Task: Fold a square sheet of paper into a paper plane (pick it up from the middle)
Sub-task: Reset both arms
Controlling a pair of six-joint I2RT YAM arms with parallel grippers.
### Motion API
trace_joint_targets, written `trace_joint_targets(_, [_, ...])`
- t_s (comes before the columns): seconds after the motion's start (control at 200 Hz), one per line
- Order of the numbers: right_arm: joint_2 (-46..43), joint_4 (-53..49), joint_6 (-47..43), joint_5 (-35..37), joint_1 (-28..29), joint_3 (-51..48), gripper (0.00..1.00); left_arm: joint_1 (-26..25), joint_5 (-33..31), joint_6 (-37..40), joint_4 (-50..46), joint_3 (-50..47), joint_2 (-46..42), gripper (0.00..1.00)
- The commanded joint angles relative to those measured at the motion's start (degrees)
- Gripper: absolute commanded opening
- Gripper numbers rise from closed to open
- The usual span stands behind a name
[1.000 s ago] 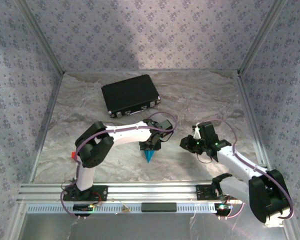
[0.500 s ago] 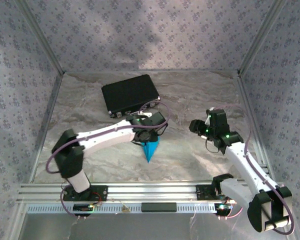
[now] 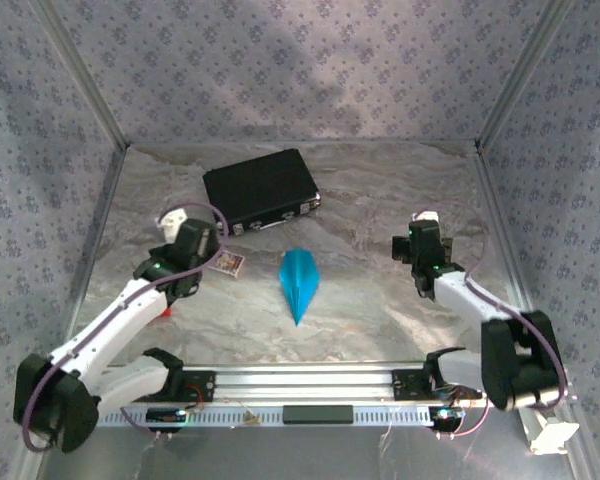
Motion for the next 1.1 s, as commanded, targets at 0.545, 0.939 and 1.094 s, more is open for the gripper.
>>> trace_joint_targets(0.545, [14.4, 38.6, -5.6, -21.4, -13.3, -6.7, 0.99, 17.1, 8.5, 30.2, 57.6, -15.3, 19.9, 1.0])
trace_joint_targets(0.939, [13.9, 37.9, -6.3, -19.3, -12.2, -6.7, 0.99, 25.3, 30.6, 32.4, 74.1, -19.8, 28.7, 0.99])
trace_joint_targets(1.094, [14.1, 37.8, -6.2, -19.4, -12.3, -6.7, 0.99, 25.9, 29.9, 31.8, 73.1, -17.3, 30.6, 1.0])
